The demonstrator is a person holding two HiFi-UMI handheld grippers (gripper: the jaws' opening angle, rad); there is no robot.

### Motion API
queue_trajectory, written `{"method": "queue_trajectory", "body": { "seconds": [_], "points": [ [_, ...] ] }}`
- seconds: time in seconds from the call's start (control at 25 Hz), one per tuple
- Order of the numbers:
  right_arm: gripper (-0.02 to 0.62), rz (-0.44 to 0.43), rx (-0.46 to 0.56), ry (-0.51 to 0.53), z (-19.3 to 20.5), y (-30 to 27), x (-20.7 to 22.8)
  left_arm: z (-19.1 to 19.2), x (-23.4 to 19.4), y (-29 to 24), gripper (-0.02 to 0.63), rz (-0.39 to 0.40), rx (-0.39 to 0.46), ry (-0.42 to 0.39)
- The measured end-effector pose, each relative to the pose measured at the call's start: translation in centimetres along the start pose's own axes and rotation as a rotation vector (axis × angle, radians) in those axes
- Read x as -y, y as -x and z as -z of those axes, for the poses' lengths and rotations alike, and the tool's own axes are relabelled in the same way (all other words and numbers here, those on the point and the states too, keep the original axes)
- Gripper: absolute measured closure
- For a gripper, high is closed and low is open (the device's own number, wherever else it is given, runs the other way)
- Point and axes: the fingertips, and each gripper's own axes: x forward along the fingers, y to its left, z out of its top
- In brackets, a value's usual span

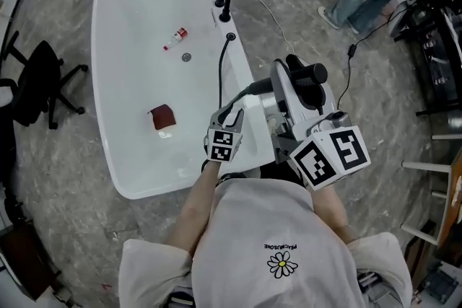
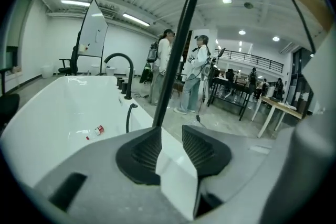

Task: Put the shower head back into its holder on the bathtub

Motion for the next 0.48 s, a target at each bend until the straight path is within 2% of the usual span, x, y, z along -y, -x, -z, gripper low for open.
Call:
{"method": "queue_trajectory", "body": {
  "seconds": [0.2, 0.48],
  "points": [
    [0.479, -0.049, 0.018, -0.013, -2.9, -0.4, 1.3, 2.8, -2.8, -3.0, 0.475, -0.111, -0.103, 0.045],
    [0.479, -0.099, -0.002, -0.105, -5.2, -2.3, 4.3, 7.1, -5.4, -8.3, 0.466, -0.144, -0.247, 0.082]
  ]
}}
